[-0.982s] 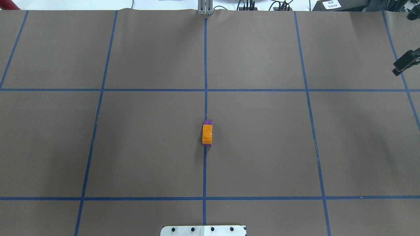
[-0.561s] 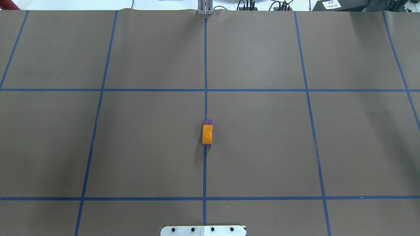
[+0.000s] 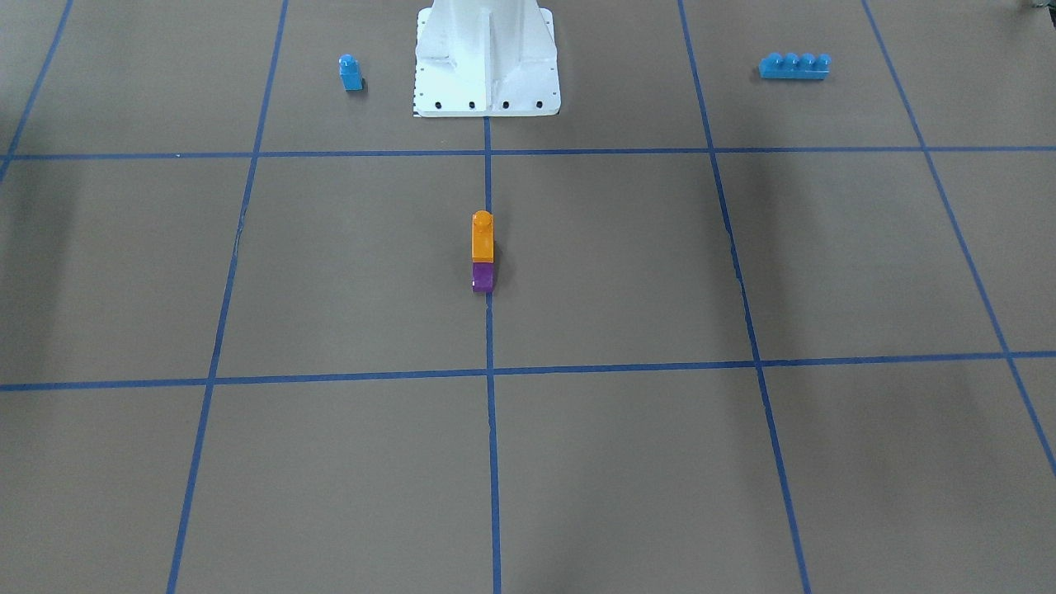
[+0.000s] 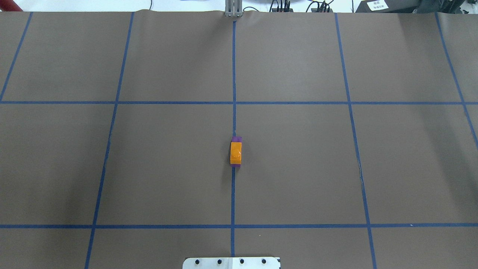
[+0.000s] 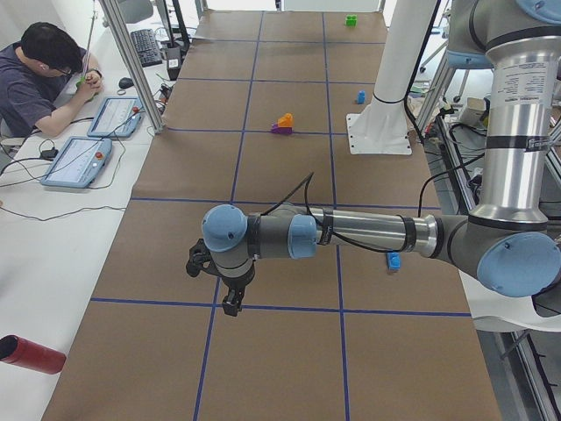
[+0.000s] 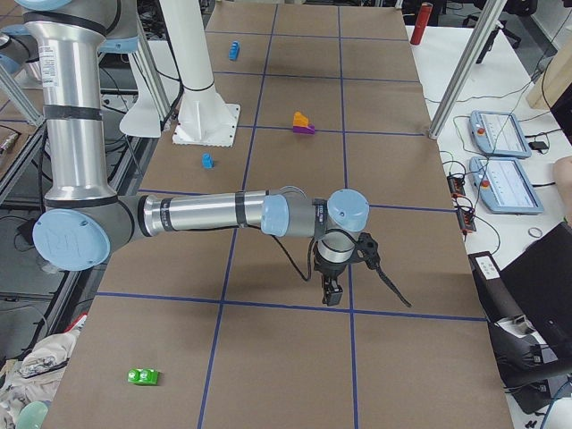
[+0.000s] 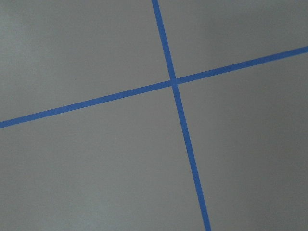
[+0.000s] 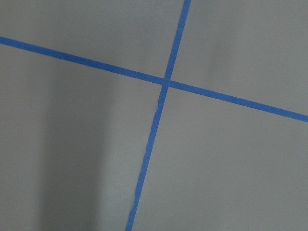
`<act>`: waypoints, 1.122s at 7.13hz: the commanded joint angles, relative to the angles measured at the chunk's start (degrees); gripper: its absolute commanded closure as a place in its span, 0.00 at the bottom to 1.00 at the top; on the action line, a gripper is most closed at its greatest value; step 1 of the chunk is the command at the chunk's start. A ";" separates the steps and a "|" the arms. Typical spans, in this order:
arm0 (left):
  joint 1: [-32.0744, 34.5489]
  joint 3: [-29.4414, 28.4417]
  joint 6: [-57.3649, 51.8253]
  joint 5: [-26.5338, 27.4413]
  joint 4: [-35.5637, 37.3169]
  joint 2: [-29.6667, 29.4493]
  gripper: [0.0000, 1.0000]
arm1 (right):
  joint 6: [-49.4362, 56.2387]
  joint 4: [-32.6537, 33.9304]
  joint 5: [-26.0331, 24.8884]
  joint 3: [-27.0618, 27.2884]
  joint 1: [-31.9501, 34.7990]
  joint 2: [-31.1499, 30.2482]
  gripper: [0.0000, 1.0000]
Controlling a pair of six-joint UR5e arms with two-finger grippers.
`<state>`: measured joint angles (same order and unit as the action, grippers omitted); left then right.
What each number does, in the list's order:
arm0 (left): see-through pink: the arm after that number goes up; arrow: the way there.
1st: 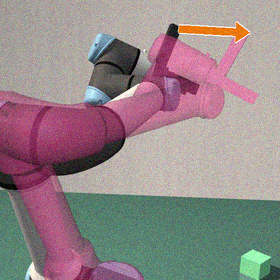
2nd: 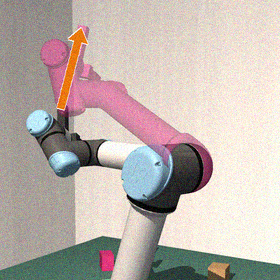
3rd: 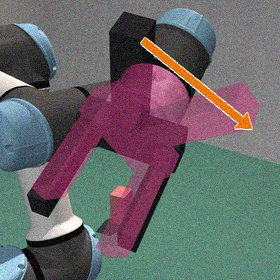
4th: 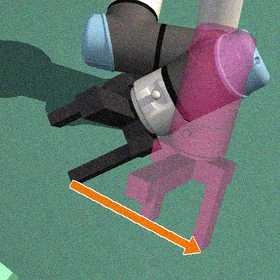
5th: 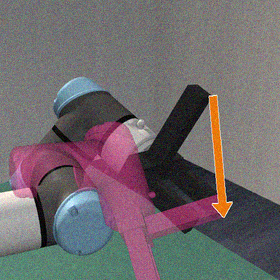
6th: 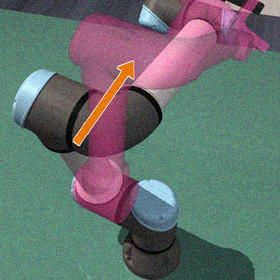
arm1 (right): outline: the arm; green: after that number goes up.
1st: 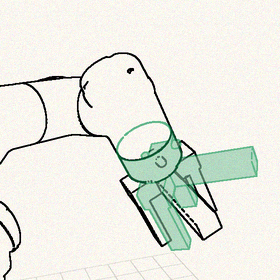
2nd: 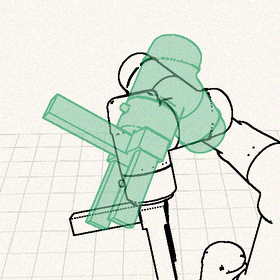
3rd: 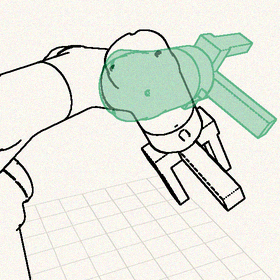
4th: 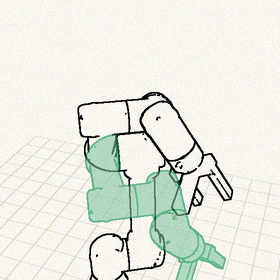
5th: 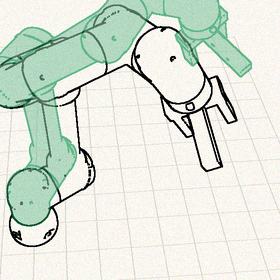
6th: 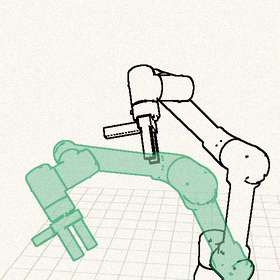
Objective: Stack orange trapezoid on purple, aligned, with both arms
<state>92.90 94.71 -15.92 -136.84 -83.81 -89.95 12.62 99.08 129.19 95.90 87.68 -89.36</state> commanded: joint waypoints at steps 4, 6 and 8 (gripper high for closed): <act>0.00 1.79 0.63 -0.62 -0.65 0.12 0.00 | -0.58 -0.29 0.00 0.34 0.04 -0.38 0.00; 0.00 1.79 0.89 -0.27 -0.57 -0.05 0.00 | -0.93 -0.29 0.18 0.52 0.04 -0.38 0.00; 0.00 1.79 0.81 -0.18 -0.57 0.12 0.00 | -0.93 -0.29 0.18 1.39 0.04 -0.38 0.00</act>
<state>92.90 96.50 -15.10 -137.07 -84.38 -89.92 11.71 98.79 129.35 96.72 87.71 -89.74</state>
